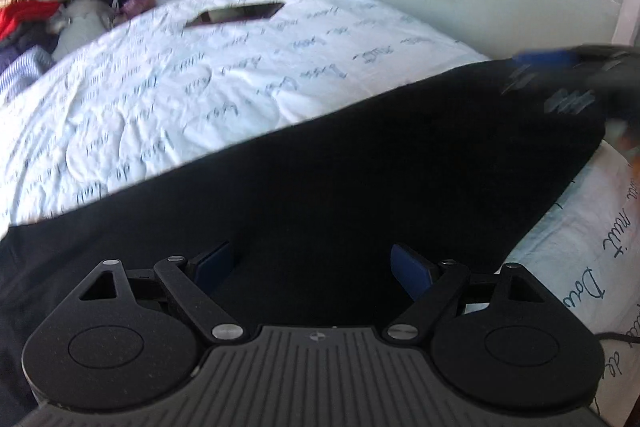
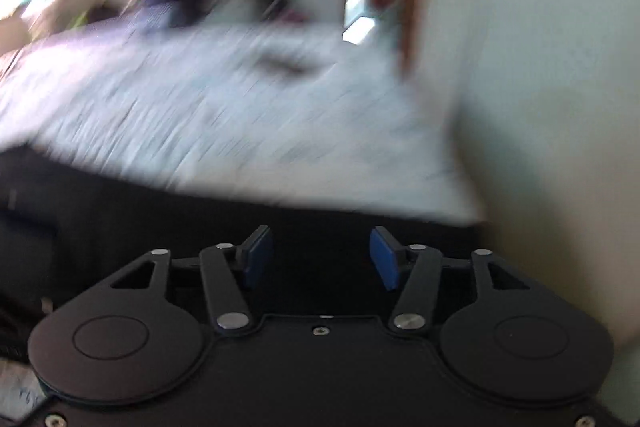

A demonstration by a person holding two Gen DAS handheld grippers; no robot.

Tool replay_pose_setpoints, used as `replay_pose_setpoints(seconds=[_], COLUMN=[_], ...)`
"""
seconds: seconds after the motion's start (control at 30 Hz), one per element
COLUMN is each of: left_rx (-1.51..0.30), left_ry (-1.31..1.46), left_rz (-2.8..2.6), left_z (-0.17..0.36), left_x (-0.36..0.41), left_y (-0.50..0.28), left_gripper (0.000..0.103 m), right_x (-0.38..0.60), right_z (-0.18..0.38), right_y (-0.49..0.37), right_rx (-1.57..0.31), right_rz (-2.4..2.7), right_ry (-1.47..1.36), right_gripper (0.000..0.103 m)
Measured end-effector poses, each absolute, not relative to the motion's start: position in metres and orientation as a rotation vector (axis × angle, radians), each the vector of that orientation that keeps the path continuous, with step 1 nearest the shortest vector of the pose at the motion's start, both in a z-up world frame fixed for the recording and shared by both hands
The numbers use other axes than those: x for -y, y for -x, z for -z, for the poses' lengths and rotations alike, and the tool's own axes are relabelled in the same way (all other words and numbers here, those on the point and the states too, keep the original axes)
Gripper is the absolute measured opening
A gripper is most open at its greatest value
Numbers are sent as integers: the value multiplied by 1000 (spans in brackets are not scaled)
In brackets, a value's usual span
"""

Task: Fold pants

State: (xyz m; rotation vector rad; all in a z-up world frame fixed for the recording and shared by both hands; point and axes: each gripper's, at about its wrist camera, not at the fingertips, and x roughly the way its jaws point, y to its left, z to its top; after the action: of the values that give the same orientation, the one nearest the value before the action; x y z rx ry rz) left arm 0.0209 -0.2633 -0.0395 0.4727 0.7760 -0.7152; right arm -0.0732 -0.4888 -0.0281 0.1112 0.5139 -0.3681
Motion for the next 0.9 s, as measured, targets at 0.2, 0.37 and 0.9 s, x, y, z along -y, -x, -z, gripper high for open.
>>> replay_pose_setpoints(seconds=[0.2, 0.37, 0.9], left_rx=[-801, -735, -686], left_ry=[-440, -467, -454], left_rz=[688, 668, 658], left_z=[44, 49, 28], left_x=[270, 270, 263], left_y=[-33, -21, -18], left_gripper=[90, 95, 94], right_x=[535, 546, 548], right_z=[39, 79, 101], right_y=[166, 179, 158], right_rx=[-392, -373, -277], right_rz=[525, 415, 439], right_ry=[-515, -856, -993], right_gripper=[74, 74, 24])
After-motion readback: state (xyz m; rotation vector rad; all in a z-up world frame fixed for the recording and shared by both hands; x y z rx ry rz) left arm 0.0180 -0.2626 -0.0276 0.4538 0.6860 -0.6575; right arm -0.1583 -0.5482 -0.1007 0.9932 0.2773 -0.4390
